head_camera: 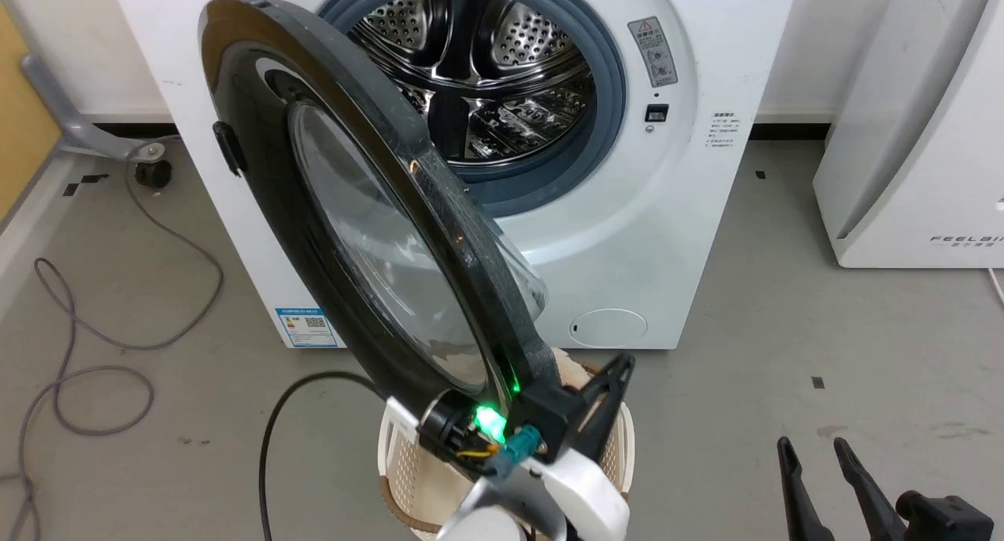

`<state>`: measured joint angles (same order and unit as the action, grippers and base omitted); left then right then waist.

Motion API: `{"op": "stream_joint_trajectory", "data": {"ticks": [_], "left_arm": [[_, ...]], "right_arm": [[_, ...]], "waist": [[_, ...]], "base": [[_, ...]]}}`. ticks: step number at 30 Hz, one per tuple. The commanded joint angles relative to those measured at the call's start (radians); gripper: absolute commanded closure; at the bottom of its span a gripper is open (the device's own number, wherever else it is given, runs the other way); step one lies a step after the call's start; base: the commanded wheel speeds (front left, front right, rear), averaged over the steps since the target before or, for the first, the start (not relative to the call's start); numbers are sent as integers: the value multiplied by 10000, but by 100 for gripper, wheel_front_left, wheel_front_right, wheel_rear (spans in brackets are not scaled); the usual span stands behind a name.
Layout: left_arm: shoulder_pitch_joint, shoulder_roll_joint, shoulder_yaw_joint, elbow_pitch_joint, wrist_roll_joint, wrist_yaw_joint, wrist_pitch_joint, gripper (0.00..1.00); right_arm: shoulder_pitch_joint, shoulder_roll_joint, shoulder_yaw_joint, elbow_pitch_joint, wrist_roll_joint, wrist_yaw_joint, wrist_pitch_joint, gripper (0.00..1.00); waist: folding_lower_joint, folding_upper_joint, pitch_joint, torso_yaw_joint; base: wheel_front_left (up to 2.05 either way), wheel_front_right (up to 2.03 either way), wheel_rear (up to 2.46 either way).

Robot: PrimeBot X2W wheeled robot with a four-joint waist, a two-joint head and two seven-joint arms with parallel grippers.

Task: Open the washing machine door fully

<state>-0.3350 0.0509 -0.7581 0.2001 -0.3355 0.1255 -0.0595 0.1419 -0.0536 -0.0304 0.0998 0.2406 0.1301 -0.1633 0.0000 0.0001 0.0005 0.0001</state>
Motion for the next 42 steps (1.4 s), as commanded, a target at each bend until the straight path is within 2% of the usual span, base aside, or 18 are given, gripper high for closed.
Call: {"op": "stream_joint_trajectory", "data": {"ticks": [1, 8, 17, 23, 34, 42], "left_arm": [[-297, -2, -32, 230, -224, 210, -164, 100], [-601, -5, -252, 956, -626, 576, -393, 100], [54, 169, -186, 1188, -984, 863, -649, 100], [802, 721, -182, 318, -1009, 1148, -562, 100], [2152, 1888, 78, -1486, -811, 2129, -396, 100], [3062, 2516, 115, -3331, -598, 2950, 135, 100]], "right_arm": [[15, 34, 7, 40, 74, 6, -33, 0], [21, 34, 13, 126, 168, 6, -58, 0], [40, 34, 24, 275, 233, 6, -79, 0], [90, 34, -29, 317, 248, 6, -32, 0], [195, 34, -188, 393, 229, 6, 49, 0], [289, 34, -296, 453, 226, 6, 130, 0]], "waist": [[0, -1, 16, -20], [0, -1, 31, -7], [0, -1, -106, 75], [0, -1, -120, 109], [0, -1, -140, 219], [0, -1, -153, 856]], "base": [[0, 0, 0], [0, 0, 0], [0, 0, 0], [0, 0, 0], [0, 0, 0], [0, 0, 0]]}}
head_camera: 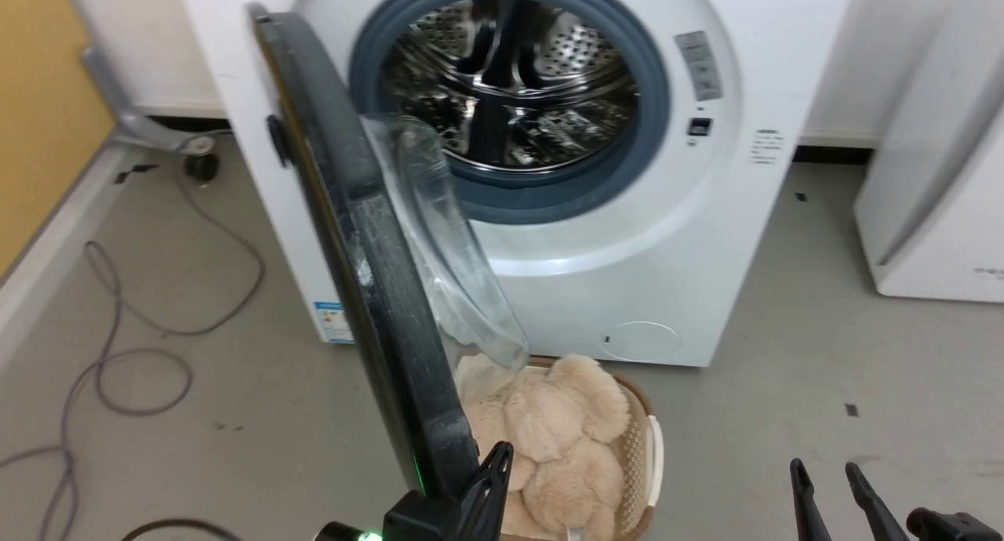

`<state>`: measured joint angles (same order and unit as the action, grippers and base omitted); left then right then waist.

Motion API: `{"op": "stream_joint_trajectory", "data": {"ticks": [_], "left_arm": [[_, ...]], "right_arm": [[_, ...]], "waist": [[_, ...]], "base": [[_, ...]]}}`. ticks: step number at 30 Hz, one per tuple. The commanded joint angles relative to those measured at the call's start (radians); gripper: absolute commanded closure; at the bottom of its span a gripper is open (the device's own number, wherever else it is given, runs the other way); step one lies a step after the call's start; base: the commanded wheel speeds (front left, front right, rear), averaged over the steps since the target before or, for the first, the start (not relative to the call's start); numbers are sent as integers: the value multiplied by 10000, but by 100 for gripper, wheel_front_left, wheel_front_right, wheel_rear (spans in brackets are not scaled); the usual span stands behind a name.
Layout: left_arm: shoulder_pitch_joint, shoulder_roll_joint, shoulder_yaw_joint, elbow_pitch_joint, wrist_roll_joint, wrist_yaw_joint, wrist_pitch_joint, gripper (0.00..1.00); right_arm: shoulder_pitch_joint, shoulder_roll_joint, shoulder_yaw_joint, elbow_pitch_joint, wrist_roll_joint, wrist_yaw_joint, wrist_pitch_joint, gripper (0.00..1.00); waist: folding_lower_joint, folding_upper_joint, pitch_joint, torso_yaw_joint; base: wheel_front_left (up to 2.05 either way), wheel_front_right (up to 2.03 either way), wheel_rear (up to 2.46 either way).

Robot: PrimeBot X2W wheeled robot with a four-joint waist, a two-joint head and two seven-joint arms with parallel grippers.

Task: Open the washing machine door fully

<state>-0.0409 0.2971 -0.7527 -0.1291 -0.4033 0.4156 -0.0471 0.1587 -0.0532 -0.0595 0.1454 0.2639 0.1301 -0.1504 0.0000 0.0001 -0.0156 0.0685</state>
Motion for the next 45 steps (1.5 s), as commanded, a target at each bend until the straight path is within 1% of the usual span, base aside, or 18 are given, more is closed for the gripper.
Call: {"op": "stream_joint_trajectory", "data": {"ticks": [1, 5, 10, 18, 21, 24, 29, 33, 36, 39, 40, 45], "left_arm": [[220, 122, 80, -215, 88, 131, 59, 100], [492, 379, 191, -644, 134, 396, 183, 100], [630, 503, 319, -998, 169, 607, 156, 100], [750, 743, 835, -1042, 117, 947, -90, 100], [736, 905, 1223, -918, 25, 1043, -311, 100], [698, 1063, 1694, -646, -186, 1049, -609, 100], [527, 1288, 2716, 17, -780, 952, -1189, 100], [340, 1350, 3798, 755, -1678, 626, -1603, 100], [58, 1534, 4509, 1410, -2116, 219, -1844, 100], [-376, 1687, 4973, 2158, -2366, -257, -1981, 100], [-376, 1687, 4973, 2158, -2366, -257, -1981, 100], [-1195, 1833, 5760, 3554, -2615, -857, -2104, 100]], "right_arm": [[124, 30, -15, -3, 0, 6, 11, 0], [106, 30, 1, -6, 29, 6, 18, 0], [50, 30, -30, 8, 56, 6, 27, 0], [2, 30, -81, 15, 69, 6, 13, 0], [-49, 30, -70, -11, 46, 6, 36, 0], [-78, 30, -84, -38, 24, 6, 66, 0], [-134, 30, -82, -99, -40, 6, 152, 0], [-175, 30, -51, -134, -58, 6, 217, 0], [-180, 30, -41, -132, -32, 6, 275, 0], [-226, 30, -39, -147, -28, 6, 321, 0], [-226, 30, -39, -147, -28, 6, 321, 0], [-331, 30, -63, -144, -21, 6, 382, 0]], "waist": [[0, -1, 20, 292], [0, -1, 55, 847], [0, -1, 88, 1614], [0, -1, 159, 2781], [0, -1, 200, 3077], [0, -1, 231, 3276], [0, -1, 314, 3359], [0, -1, 401, 3256], [0, -1, 469, 3127], [0, -1, 559, 2973], [0, -1, 559, 2973], [0, -1, 672, 2717]], "base": [[0, 0, 0], [0, 0, 0], [0, 0, 0], [0, 0, 0], [0, 0, 0], [0, 0, 0], [0, 0, 0], [0, 0, 0], [0, 0, 0], [0, 0, 0], [0, 0, 0], [0, 0, 0]]}}
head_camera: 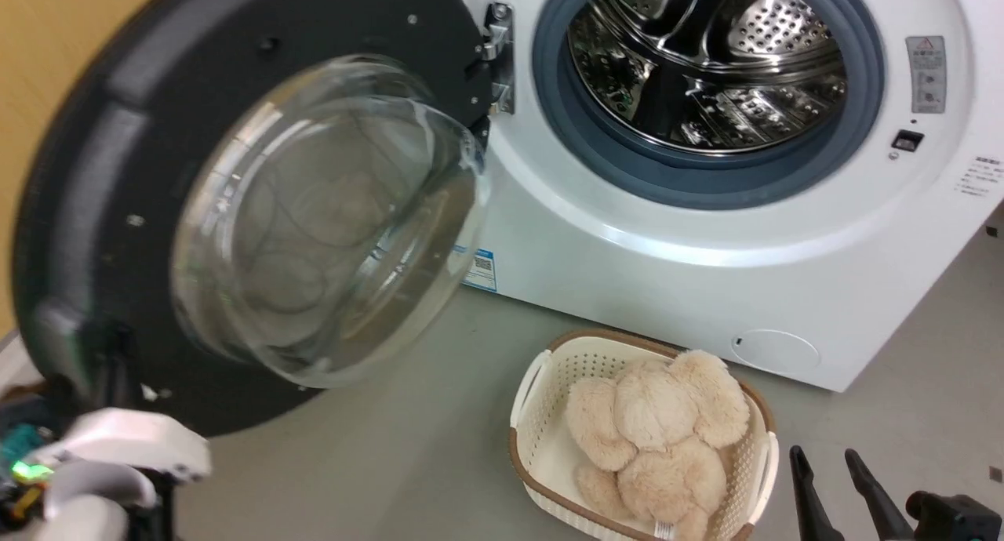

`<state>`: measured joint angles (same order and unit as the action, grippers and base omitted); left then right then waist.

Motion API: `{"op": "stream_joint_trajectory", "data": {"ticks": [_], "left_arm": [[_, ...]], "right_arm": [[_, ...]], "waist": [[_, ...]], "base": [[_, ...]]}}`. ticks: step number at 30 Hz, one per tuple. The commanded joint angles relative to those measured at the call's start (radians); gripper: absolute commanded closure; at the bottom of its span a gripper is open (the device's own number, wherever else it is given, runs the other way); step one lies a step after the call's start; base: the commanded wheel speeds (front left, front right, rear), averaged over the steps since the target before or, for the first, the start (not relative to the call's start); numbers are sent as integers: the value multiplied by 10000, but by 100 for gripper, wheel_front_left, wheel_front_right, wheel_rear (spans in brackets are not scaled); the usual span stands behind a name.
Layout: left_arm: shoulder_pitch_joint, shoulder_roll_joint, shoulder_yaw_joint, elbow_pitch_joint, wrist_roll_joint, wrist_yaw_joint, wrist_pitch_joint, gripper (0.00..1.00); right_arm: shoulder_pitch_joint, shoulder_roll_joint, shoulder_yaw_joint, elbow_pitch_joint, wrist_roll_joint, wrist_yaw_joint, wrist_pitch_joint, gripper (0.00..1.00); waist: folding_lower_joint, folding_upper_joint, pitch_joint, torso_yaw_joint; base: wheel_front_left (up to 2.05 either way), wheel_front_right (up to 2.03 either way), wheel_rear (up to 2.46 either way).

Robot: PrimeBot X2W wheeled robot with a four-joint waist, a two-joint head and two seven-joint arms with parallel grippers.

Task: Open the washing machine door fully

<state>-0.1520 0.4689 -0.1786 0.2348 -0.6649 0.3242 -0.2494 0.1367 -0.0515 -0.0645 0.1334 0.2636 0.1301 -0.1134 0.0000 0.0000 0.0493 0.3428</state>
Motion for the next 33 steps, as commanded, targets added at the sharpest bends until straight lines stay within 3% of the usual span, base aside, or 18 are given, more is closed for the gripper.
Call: {"op": "stream_joint_trajectory", "data": {"ticks": [1, 8, 19, 26, 33], "left_arm": [[-265, 163, 172, 203, -18, -70, -94, 100], [-1739, 423, 755, 2345, 304, -1033, -120, 100], [-2791, 632, 1163, 4401, 916, -1764, -123, 100], [-1865, 31, 1896, 3427, 1669, -1538, -123, 100], [513, -1322, 2243, 1189, 2396, -1383, -123, 100]], "right_arm": [[-115, 13, -33, -18, -21, 6, 25, 0], [-198, 13, -66, 10, -34, 6, 118, 0], [-256, 13, -35, 22, -22, 6, 161, 0], [-121, 13, 110, 261, 177, 6, -1, 0], [-83, 13, 335, 505, 250, 6, -225, 0]], "waist": [[0, 0, 36, -56], [0, 0, 90, -246], [0, 0, 139, -551], [0, 0, -158, -633], [0, 0, -529, -745]], "base": [[0, 0, 0], [0, 0, 0], [0, 0, 0], [0, 0, 0], [0, 0, 0]]}}
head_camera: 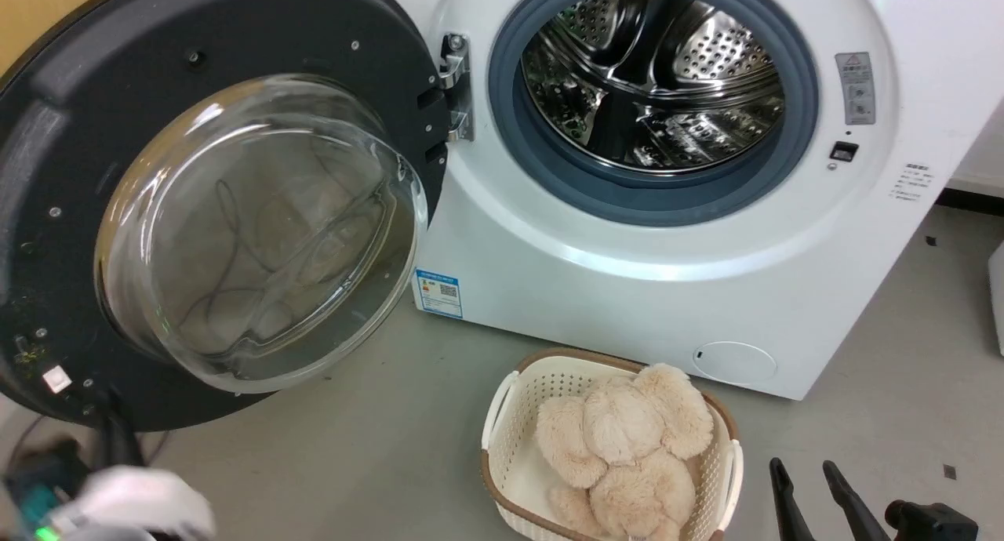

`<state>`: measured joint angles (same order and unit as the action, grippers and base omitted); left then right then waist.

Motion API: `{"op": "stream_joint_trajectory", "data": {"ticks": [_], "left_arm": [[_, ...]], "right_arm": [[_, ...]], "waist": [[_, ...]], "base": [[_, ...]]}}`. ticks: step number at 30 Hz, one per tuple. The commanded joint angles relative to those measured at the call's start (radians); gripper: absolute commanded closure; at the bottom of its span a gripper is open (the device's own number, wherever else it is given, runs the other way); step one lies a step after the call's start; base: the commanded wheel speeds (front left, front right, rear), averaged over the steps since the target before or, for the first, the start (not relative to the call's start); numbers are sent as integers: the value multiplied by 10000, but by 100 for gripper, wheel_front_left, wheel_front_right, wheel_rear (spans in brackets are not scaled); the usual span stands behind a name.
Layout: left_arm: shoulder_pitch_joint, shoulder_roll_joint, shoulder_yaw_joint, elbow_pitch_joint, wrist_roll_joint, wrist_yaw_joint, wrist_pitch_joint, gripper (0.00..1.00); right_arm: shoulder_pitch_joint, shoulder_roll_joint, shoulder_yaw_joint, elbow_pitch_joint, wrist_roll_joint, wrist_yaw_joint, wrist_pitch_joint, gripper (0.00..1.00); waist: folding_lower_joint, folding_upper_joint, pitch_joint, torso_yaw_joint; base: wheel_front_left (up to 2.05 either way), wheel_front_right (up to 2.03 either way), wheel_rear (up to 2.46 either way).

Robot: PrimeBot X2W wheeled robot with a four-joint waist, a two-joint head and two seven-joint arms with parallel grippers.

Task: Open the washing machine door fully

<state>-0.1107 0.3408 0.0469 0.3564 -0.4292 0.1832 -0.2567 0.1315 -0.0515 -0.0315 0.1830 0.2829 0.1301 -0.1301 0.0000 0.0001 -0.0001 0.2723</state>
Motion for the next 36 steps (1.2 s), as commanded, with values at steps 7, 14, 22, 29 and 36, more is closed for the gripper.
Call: {"op": "stream_joint_trajectory", "data": {"ticks": [7, 14, 22, 29, 36], "left_arm": [[2323, -1552, -945, -1931, 935, 61, -51, 0], [2144, -1787, -1578, -2282, 1716, -154, -51, 0], [1705, -1849, -2114, -1853, 2058, -469, -48, 0], [1505, -1844, -2517, -1472, 2191, -607, 20, 0], [1500, -1850, -2581, -1371, 2144, -565, 20, 0]], "right_arm": [[-69, 13, 31, 179, -86, 6, -264, 0], [-212, 13, 89, 109, -489, 6, -285, 0], [-433, 13, 223, -104, -1007, 6, -237, 0], [-389, 13, 175, -247, -1170, 6, -233, 0], [-356, 13, 251, -284, -1087, 6, -246, 0]], "waist": [[0, -1, -392, -415], [0, -1, -541, -1089], [0, -1, -556, -2200], [0, -1, -497, -2900], [0, -1, -467, -3088]], "base": [[0, 0, 0], [0, 0, 0], [0, 0, 0], [0, 0, 0], [0, 0, 0]]}}
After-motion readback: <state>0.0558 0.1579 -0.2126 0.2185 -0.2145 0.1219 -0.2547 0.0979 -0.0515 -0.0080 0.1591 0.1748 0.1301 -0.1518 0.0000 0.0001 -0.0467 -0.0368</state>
